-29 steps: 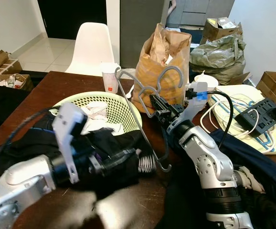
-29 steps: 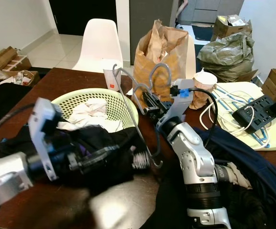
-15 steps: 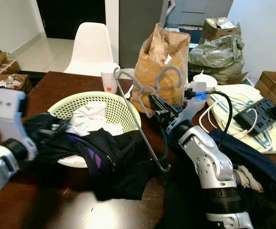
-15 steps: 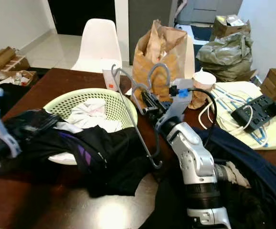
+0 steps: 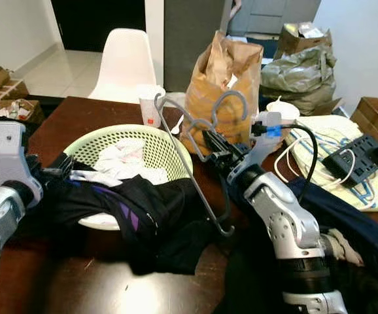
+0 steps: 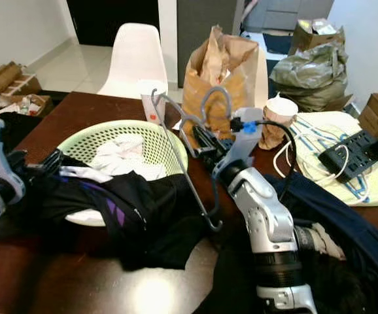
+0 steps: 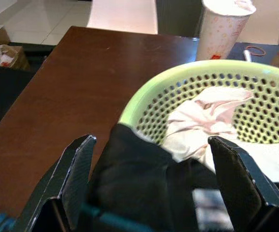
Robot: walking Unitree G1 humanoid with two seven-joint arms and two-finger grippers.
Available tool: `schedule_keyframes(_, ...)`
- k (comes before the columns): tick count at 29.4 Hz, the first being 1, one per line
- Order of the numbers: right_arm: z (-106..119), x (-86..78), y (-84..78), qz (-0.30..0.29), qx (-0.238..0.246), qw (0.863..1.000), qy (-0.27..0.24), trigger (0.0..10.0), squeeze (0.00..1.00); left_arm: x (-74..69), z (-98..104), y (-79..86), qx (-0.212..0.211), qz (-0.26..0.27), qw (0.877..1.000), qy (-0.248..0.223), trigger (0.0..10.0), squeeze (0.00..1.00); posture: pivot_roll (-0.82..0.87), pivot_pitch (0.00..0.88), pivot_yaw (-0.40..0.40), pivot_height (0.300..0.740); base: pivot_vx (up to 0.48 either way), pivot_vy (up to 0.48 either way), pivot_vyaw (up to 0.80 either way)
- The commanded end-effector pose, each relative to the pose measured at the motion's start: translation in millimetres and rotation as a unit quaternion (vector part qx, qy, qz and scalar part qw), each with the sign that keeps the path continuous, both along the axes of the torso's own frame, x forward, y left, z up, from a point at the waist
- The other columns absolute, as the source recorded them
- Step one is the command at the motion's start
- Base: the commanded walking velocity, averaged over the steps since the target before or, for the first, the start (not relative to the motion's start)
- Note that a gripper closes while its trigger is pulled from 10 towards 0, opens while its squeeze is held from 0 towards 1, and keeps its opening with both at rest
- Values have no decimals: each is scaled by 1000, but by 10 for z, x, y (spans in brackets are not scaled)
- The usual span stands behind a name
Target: Hang hanger
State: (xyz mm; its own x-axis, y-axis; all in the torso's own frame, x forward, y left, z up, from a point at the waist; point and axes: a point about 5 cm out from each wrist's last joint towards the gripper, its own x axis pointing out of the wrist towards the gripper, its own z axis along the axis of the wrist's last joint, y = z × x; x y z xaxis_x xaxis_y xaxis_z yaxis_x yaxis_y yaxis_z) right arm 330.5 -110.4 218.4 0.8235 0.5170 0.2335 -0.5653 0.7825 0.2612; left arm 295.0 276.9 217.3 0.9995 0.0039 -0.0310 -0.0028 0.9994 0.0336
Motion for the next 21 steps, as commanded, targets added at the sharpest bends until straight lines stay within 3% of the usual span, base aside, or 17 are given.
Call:
schedule_keyframes(1, -37, -29, -10, -3, -6, 1000, 8, 10000, 0, 54, -34, 65, 28, 1, 999, 17, 10000, 0, -47, 127, -42, 740, 0, 0, 0)
schedule_keyframes(8, -49, -62, -24, -7, -8, 1000, 10, 10000, 0, 123, -106, 28, 29, -29, 998, 42, 10000, 0, -55, 134, -40, 740, 0, 0, 0)
schedule_keyframes(9, -43, -58, -40, -9, -10, 1000, 10, 10000, 0, 126, -169, -75, 36, -61, 996, 59, 10000, 0, -58, 136, -42, 740, 0, 0, 0)
schedule_keyframes(12, -33, -52, -48, -10, -11, 1000, 10, 10000, 0, 114, -239, -149, 40, -80, 993, 76, 10000, 0, -60, 138, -45, 740, 0, 0, 0)
schedule_keyframes(21, -32, -48, -44, -8, -12, 1000, 12, 10000, 0, 100, -315, -194, 52, -100, 989, 99, 10000, 0, -50, 139, -45, 740, 0, 0, 0)
